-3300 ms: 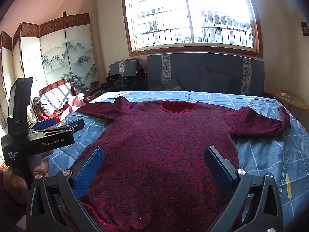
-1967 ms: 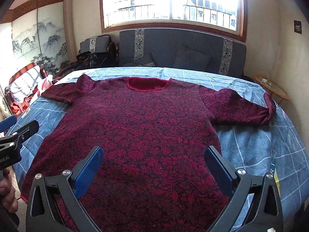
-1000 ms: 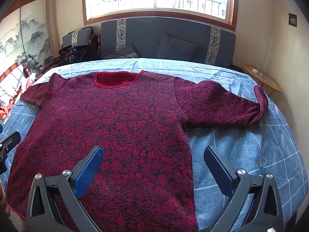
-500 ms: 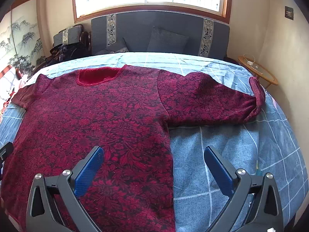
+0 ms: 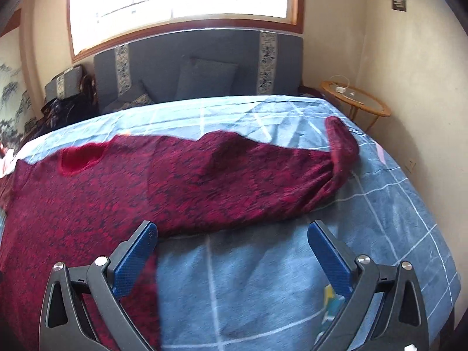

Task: Fold small clothes
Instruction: 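Grasp the sweater sleeve cuff with the right gripper and lift it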

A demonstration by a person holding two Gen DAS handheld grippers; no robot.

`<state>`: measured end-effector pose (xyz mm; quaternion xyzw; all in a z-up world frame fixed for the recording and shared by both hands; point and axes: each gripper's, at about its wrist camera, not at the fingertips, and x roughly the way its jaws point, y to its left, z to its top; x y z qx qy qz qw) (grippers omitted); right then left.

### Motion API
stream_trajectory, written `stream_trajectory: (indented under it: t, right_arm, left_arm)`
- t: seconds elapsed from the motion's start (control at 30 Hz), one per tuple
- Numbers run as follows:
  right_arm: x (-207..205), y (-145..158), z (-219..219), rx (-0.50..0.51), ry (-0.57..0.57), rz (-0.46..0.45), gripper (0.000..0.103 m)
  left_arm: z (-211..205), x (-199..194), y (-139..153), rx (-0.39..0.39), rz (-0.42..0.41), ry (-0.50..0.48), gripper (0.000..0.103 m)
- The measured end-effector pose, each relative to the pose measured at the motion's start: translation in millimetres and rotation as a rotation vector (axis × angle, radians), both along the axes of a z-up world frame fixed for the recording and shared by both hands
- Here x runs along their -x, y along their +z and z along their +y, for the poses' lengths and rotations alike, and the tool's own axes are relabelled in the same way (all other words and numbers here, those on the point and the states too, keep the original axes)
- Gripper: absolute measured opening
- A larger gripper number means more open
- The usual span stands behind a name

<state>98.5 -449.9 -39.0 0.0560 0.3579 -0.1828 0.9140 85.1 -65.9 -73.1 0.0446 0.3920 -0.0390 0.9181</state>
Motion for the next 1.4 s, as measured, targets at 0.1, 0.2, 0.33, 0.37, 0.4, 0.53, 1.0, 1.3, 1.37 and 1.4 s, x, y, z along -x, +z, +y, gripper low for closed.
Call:
stream_trajectory:
  t: [0.1,0.2,0.33,0.37,0.4,0.53,1.0,1.3,1.37,1.4]
  right_arm:
    - [-7.5,0.9,-58.4,-0.012,-0.127,-0.018,0.084]
    - [-22.3,-3.8,-110.7,-0.017,-0.228,0.020,0.077]
    - [-43.7,-7.2,-149.4,-0.006,-0.292,0.068,0.076]
    - [-49.3,-7.8,-153.6,-0.002,-0.297,0.082,0.077]
    - [-55.0,-9.0,-157.2,0.001,-0.300,0.094,0.080]
    - [-81.5,-21.7,-165.1,0.048,-0.315,0.160,0.086]
    - [-19.7,-14.1,-225.3,-0.547,-0.281,-0.134,0.010]
    - [-42.0,36.9,-147.2,-0.638,-0.085,-0.234,0.010]
    - [-55.3,45.6,-117.9,-0.647,-0.017,-0.242,0.010]
    - [-61.6,49.2,-100.9,-0.648,0.017,-0.244,0.010]
  left_arm:
    - [3.7,-1.2,-4.5,0.009,0.023,0.002,0.103]
    - [6.7,-2.7,-8.1,0.019,0.043,0.003,0.103]
    - [8.5,-5.3,-10.5,0.023,0.047,0.006,0.103]
    - [8.7,-6.1,-11.0,0.024,0.050,0.006,0.103]
    - [8.8,-7.5,-11.8,0.025,0.053,0.006,0.103]
    - [8.5,-11.1,-15.9,0.021,0.072,-0.001,0.103]
    - [26.8,-14.0,-17.6,0.058,0.090,0.027,0.103]
    - [36.8,-0.6,-8.0,0.079,0.068,0.030,0.103]
    - [38.9,1.7,-5.7,0.076,0.057,0.027,0.103]
    - [40.0,3.1,-4.5,0.072,0.051,0.025,0.103]
